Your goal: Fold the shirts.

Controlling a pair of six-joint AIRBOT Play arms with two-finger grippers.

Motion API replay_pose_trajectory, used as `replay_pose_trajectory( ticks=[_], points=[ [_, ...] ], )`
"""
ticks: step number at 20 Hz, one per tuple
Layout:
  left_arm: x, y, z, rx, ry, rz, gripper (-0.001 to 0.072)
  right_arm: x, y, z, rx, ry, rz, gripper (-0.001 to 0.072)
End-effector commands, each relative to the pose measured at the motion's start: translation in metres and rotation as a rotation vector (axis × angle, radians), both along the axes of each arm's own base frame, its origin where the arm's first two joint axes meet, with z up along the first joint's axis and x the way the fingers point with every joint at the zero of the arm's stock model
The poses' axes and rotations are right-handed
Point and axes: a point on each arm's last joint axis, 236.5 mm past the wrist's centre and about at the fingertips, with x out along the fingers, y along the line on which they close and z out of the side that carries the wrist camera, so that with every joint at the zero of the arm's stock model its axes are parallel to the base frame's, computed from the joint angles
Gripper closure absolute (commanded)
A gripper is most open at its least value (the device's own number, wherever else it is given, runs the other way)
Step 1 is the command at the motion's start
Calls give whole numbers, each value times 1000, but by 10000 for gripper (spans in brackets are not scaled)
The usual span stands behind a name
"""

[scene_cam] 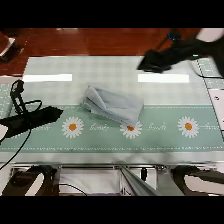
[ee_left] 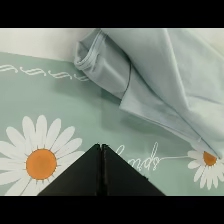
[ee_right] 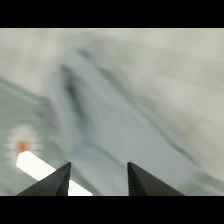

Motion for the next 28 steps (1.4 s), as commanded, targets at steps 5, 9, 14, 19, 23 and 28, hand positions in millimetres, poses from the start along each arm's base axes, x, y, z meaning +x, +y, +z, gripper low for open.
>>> replay_pose_trajectory(
  ticks=[5,9,14,19,23,28],
  points=[
    [8,3,4,0,-36,23,687,-94,-122,-101,-15,-21,-668,300],
    [11,4,3,0,-36,26,687,-107,-55,-167,233,171,-659,300],
    [12,-1,-9,-23,16,28,688,-100,8,-213,255,345,-477,300],
    [14,-3,-11,-41,23,35,687,-89,54,-229,280,471,-318,300],
    [16,-2,-10,-41,18,38,687,-79,87,-225,274,460,-168,621],
    [16,-2,-10,-40,17,39,687,-31,117,-108,288,211,127,688]
  ],
)
